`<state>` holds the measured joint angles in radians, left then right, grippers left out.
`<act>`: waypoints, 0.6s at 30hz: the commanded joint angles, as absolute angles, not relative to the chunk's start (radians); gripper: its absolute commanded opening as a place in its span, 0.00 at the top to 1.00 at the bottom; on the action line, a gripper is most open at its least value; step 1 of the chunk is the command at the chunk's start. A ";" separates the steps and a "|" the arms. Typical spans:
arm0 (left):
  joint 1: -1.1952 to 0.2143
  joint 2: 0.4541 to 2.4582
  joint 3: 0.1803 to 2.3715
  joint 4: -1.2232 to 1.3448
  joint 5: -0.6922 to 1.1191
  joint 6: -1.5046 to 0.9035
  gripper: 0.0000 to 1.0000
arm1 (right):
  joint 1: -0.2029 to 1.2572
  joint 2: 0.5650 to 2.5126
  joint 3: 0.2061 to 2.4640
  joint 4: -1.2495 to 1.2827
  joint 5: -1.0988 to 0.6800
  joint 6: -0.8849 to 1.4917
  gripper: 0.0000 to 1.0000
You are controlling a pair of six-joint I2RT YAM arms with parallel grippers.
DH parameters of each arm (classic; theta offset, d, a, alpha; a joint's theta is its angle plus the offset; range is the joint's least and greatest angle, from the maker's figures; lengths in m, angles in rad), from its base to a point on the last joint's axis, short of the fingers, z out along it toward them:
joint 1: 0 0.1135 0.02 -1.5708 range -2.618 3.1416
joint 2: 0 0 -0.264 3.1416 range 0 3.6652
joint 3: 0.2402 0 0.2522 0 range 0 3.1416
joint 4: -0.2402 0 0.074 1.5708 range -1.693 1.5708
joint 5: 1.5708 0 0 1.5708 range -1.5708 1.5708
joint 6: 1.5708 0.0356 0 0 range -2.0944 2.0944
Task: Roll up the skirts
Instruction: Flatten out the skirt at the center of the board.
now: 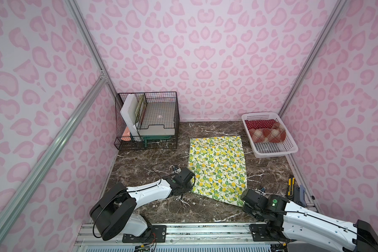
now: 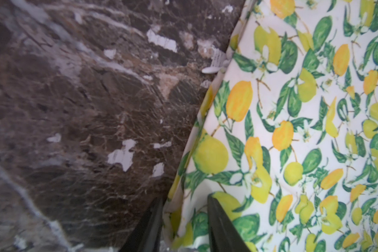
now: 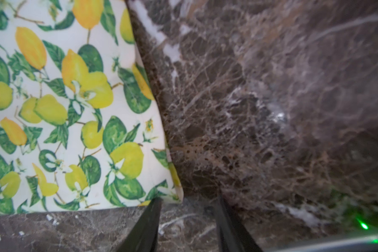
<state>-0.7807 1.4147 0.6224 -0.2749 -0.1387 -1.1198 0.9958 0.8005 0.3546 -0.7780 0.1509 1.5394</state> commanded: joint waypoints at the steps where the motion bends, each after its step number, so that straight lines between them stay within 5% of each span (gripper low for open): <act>1: -0.780 1.407 0.598 -0.490 -0.113 -1.123 0.65 | 0.988 0.814 0.336 -0.727 0.158 1.525 0.60; 8: -0.780 1.378 0.601 -0.519 -0.136 -1.125 1.00 | 0.960 0.776 0.319 -0.733 0.162 1.505 0.83; 13: -0.780 1.418 0.624 -0.493 -0.111 -1.124 1.00 | 0.938 0.749 0.315 -0.733 0.158 1.484 0.99; 18: -0.779 1.397 0.618 -0.514 -0.122 -1.125 1.00 | 0.930 0.739 0.316 -0.723 0.156 1.464 1.00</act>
